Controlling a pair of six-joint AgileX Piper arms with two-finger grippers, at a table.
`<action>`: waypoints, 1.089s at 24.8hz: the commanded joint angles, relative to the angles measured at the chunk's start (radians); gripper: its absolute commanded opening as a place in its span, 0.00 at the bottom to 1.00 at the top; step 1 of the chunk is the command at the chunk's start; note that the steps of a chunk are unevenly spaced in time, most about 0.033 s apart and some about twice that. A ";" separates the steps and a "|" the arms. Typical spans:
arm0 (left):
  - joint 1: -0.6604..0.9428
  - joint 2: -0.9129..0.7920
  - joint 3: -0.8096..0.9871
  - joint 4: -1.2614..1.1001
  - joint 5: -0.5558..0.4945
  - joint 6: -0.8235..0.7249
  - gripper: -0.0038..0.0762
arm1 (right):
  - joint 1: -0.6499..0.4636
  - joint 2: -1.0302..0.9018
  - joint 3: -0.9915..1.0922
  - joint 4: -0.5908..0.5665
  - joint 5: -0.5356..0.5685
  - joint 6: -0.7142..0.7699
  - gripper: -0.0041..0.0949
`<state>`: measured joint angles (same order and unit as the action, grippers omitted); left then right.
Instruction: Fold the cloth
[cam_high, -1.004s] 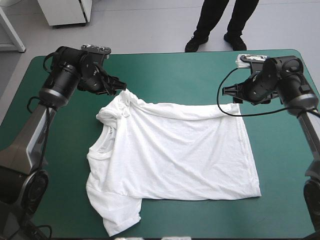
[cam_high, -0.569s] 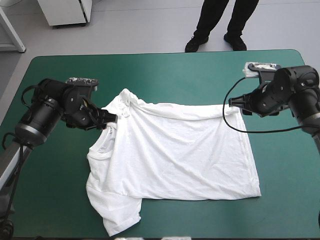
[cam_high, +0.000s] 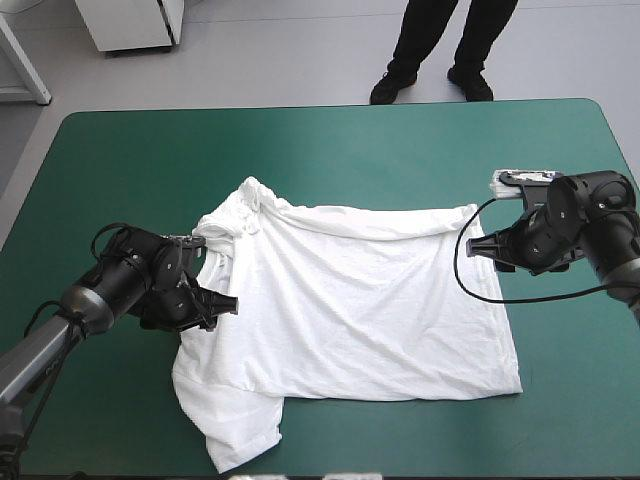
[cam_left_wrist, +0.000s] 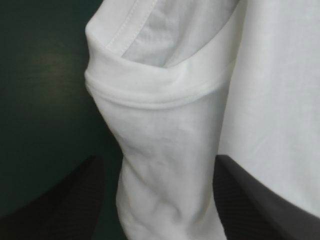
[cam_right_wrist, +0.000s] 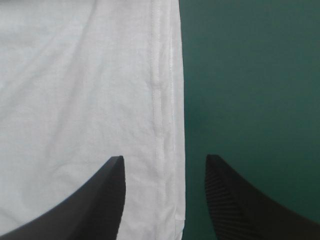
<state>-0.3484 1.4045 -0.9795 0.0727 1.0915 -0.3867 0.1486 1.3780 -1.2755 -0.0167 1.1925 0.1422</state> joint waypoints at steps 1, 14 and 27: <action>-0.005 -0.036 0.021 0.002 -0.050 -0.039 0.62 | -0.009 -0.034 -0.023 -0.013 -0.024 -0.006 0.50; 0.132 0.107 0.151 -0.080 -0.216 0.046 0.62 | -0.009 -0.034 -0.023 -0.012 -0.018 0.004 0.50; 0.132 0.156 0.155 -0.028 -0.252 0.054 0.04 | -0.009 -0.034 -0.023 -0.015 -0.016 0.012 0.50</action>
<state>-0.2170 1.5214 -0.8508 -0.0416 0.9168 -0.3234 0.1486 1.3758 -1.2736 -0.0179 1.1925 0.1539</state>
